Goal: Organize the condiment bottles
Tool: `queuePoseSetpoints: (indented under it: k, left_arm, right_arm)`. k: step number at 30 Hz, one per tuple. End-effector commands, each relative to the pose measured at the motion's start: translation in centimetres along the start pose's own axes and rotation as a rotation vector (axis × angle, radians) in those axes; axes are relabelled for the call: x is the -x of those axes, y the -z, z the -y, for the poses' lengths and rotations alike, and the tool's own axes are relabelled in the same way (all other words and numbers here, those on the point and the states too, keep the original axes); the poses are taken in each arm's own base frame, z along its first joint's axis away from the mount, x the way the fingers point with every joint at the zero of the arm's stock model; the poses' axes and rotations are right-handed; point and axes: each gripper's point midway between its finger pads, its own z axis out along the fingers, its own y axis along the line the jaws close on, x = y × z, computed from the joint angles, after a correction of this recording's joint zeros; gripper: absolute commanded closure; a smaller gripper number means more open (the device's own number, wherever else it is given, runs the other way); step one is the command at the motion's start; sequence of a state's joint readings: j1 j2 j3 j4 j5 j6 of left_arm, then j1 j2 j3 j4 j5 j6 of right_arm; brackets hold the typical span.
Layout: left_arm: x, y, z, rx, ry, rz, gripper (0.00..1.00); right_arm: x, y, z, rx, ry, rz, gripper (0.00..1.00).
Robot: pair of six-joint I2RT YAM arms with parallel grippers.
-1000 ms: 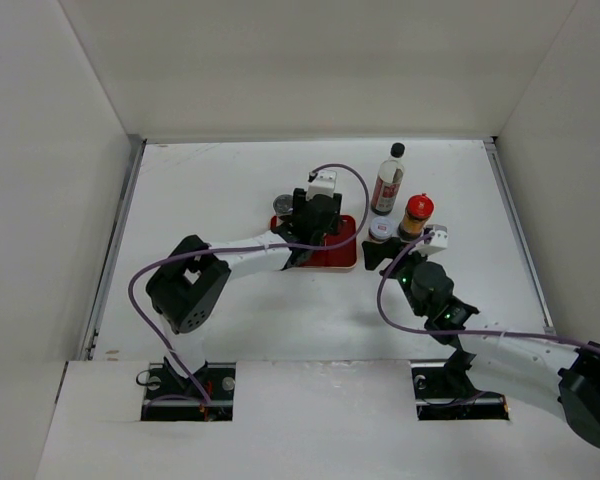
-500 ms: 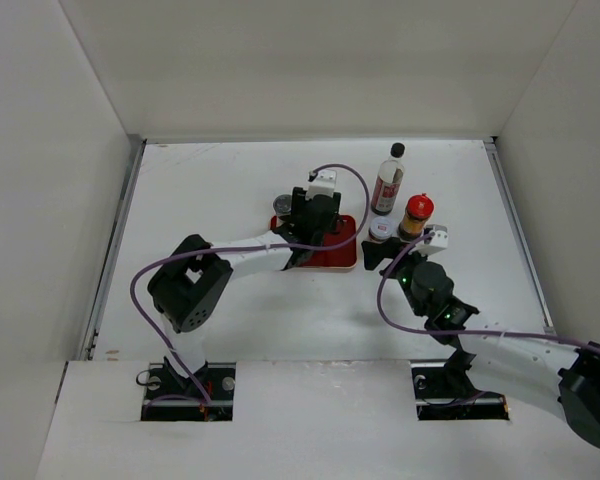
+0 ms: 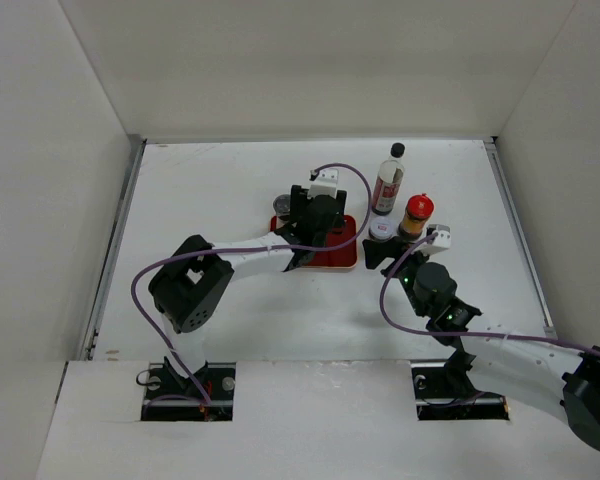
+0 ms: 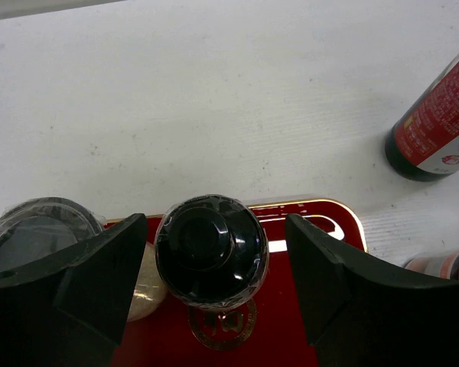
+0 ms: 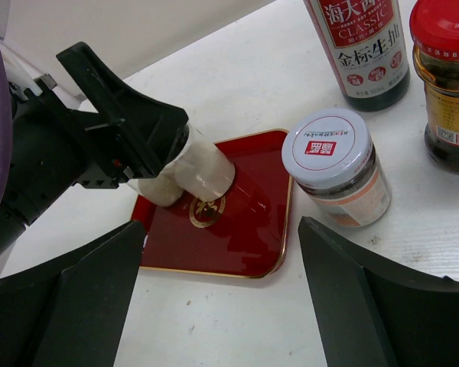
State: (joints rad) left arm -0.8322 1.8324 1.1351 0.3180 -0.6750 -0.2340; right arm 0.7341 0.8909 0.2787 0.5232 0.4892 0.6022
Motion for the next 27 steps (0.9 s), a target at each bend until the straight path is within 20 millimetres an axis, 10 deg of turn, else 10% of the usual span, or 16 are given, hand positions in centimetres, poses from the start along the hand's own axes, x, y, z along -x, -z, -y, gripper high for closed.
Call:
queuePoseSetpoints:
  k: [1,11,16,21,27]
  left_arm:
    - [6.6,1.7,0.9,-0.038,0.106,0.144,0.27]
    - [16.5,7.5,2.5,-0.199,0.263,0.337,0.20]
    - [18.5,10.6,-1.4,-0.184,0.349,0.425,0.57]
    - [15.8,13.1,-10.0,-0.049,0.475,0.459,0.75]
    - [7.2,13.9,-18.9,0.132,0.553,0.379,0.84]
  right_arm:
    - [0.7,0.1,-0.5,0.019,-0.014,0.022,0.13]
    - [1.9,0.4,-1.0,0.012,-0.002,0.030,0.75]
    - [3.8,0.6,-1.6,-0.014,0.017,0.050,0.82]
    - [6.3,-0.3,-2.8,-0.042,0.059,0.070,0.81]
    - [7.1,-2.0,-1.4,-0.160,0.144,0.066,0.76]
